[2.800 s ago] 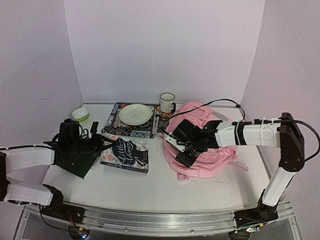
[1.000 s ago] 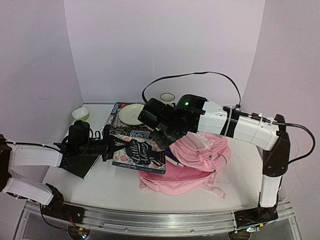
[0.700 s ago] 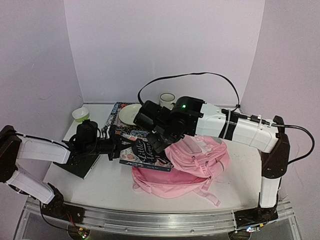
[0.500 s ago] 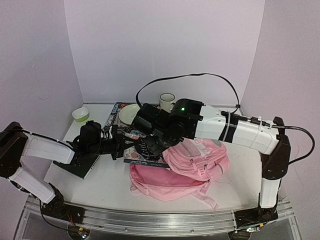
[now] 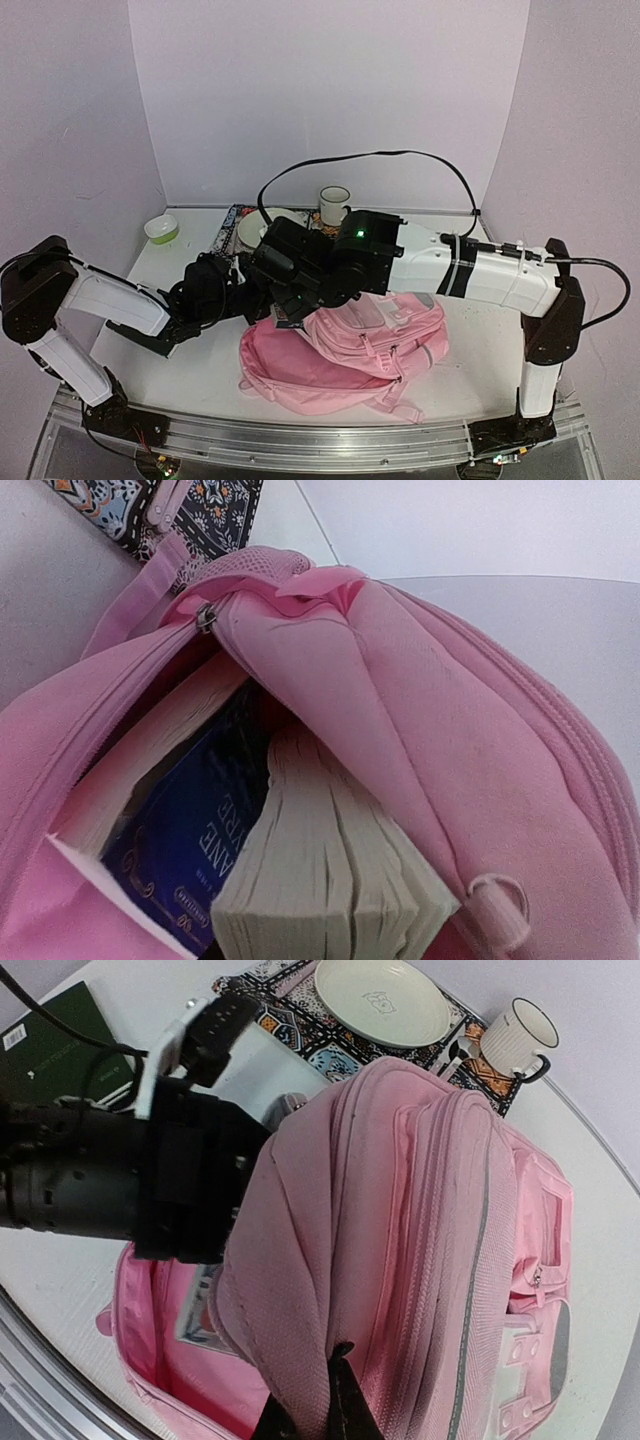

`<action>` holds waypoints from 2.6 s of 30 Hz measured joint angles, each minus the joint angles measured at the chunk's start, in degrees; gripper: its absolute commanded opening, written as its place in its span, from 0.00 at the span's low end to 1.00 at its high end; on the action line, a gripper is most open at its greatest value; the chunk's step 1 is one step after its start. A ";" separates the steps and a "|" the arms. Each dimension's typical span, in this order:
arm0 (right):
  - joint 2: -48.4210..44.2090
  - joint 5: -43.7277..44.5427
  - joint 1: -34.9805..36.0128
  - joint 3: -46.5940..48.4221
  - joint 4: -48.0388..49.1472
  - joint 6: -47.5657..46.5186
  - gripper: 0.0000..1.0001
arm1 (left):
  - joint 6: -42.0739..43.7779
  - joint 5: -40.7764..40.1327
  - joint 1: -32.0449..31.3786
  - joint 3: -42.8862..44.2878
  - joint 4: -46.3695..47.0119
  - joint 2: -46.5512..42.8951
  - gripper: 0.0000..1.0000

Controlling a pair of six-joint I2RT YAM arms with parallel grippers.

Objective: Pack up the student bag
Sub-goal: Place the book in the largest pocket of the bag.

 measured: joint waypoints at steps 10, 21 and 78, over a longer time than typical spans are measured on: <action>0.23 -0.98 0.42 0.13 1.21 -0.64 0.06 | 0.89 -9.34 -4.01 3.56 2.81 5.88 0.09; -0.49 3.08 1.73 -0.68 6.56 -3.06 0.16 | 7.52 -13.39 -4.72 2.39 4.64 7.08 0.46; -11.52 9.07 -1.59 -20.29 12.24 -1.55 0.58 | 10.61 -25.44 -12.26 -7.20 -1.23 -5.78 0.58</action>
